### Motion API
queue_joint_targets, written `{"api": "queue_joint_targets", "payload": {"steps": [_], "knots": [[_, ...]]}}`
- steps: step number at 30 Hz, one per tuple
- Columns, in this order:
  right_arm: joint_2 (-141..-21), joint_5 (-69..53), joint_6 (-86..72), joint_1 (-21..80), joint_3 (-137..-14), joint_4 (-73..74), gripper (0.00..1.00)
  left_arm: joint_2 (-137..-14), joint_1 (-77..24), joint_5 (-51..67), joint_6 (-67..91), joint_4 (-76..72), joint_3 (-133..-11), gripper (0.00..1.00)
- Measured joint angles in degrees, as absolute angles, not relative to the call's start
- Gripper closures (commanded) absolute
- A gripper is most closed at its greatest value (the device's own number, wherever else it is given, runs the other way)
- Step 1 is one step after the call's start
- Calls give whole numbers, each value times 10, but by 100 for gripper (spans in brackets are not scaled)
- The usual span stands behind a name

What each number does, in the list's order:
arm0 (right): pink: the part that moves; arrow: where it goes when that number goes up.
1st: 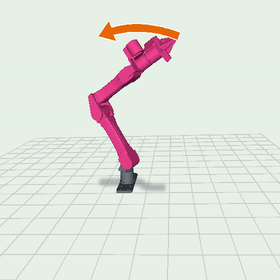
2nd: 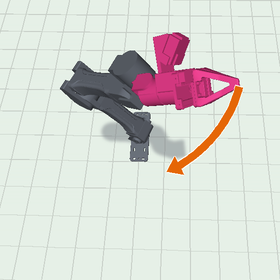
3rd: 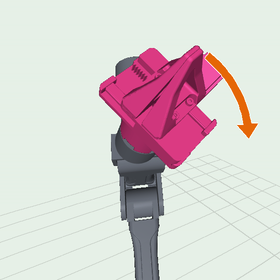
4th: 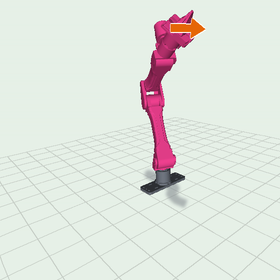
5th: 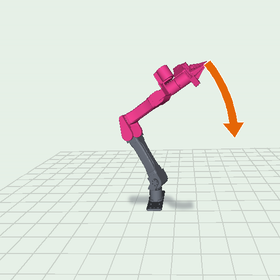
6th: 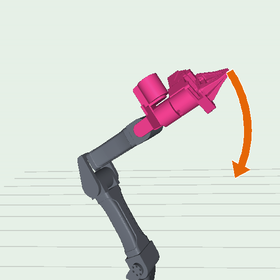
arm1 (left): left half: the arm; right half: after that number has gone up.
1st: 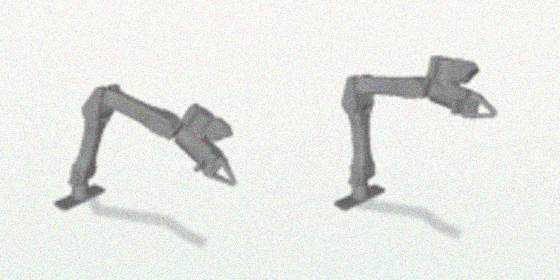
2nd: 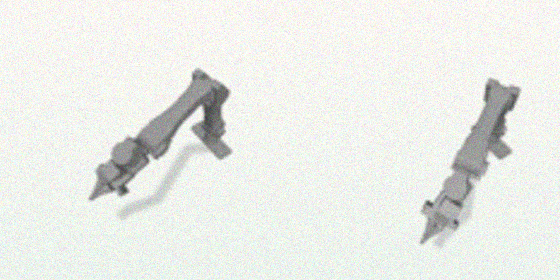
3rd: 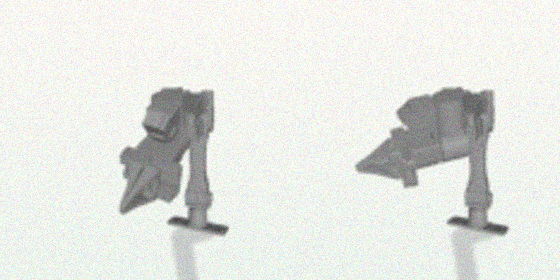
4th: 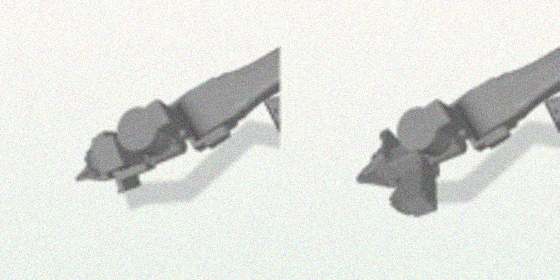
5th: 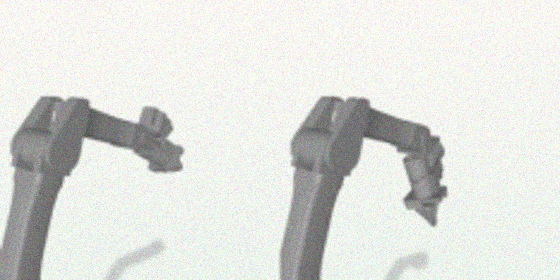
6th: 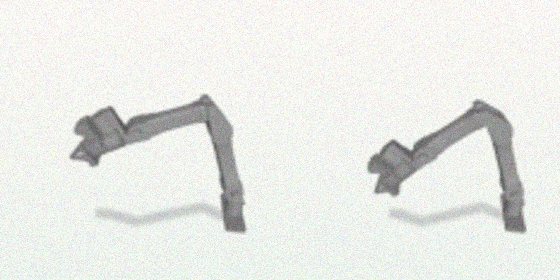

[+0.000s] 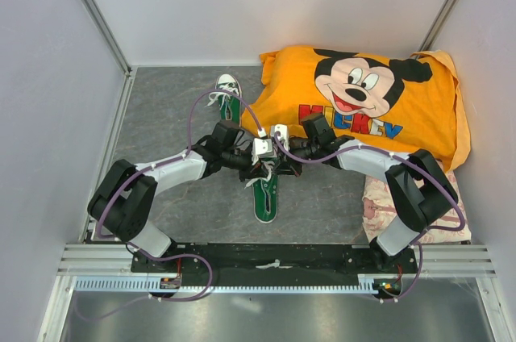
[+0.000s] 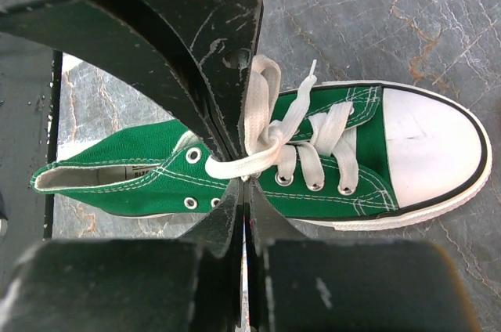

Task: Tie the shoes

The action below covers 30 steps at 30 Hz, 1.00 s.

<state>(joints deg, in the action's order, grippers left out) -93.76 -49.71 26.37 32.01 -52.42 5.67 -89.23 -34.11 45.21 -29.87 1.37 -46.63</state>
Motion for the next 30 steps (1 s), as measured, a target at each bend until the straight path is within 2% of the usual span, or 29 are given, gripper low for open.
{"api": "queue_joint_targets", "payload": {"steps": [1, 4, 8, 15, 19, 21, 30], "knots": [[-938, -497, 263, 320, -524, 57, 100, -892, -341, 452, -299, 14, -466, 81], [-937, -496, 264, 321, -524, 59, 100, -892, -339, 451, -299, 17, -467, 68], [-937, -493, 263, 324, -524, 67, 100, -872, -331, 443, -312, 45, -466, 61], [-936, -489, 256, 328, -524, 71, 100, -736, -296, 441, -385, 110, -432, 51], [-934, -485, 251, 330, -524, 72, 100, -706, -276, 443, -401, 129, -426, 46], [-934, -481, 248, 332, -524, 72, 100, -712, -264, 441, -378, 124, -426, 30], [-928, -469, 232, 340, -524, 72, 100, -809, -220, 457, -123, 67, -469, 29]]}}
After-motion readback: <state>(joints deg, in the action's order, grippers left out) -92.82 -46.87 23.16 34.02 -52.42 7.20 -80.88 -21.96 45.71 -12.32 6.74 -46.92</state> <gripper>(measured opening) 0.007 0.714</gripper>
